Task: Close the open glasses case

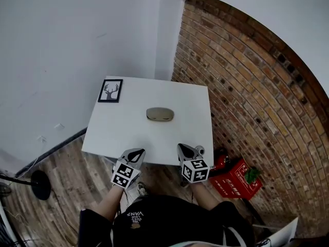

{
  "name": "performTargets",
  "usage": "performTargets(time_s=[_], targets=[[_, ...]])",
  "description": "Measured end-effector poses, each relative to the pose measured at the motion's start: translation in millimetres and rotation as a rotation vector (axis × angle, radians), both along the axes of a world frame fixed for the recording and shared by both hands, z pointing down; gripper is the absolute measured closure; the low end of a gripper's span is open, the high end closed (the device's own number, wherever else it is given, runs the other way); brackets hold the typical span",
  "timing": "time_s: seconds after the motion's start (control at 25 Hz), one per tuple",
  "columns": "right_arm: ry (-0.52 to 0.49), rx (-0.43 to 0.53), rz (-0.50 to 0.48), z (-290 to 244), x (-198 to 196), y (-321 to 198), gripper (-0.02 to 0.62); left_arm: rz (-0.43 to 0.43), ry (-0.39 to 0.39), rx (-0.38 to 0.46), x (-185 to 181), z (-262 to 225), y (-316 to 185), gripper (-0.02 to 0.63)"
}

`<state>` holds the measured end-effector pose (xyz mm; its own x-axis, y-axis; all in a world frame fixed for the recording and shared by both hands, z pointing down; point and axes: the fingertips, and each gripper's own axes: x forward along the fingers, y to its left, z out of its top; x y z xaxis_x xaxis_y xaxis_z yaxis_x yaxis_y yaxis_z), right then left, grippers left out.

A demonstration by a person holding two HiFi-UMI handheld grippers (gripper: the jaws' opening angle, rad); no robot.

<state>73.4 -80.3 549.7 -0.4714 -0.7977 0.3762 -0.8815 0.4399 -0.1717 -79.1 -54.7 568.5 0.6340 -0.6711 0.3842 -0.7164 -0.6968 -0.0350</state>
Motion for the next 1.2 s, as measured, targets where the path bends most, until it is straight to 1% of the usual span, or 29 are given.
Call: performTargets(time_s=[0.2, 0.4, 0.52, 0.76, 0.96, 1.2], targets=[[0.014, 0.005, -0.071, -4, 12, 28, 0.597, -0.057, 0.008, -0.017, 16, 6, 30, 0.598], [0.024, -0.003, -0.123, 1, 23, 56, 0.597, -0.135, 0.03, -0.024, 23, 8, 62, 0.598], [0.026, -0.008, -0.146, 4, 28, 72, 0.597, -0.167, 0.037, -0.025, 25, 8, 80, 0.598], [0.031, -0.018, -0.187, 13, 36, 99, 0.597, -0.207, 0.032, -0.037, 31, 14, 110, 0.598], [0.044, -0.025, -0.203, 21, 43, 114, 0.597, -0.216, 0.022, -0.038, 39, 15, 127, 0.598], [0.059, -0.029, -0.226, 28, 41, 124, 0.597, -0.233, 0.017, -0.037, 41, 18, 140, 0.598]])
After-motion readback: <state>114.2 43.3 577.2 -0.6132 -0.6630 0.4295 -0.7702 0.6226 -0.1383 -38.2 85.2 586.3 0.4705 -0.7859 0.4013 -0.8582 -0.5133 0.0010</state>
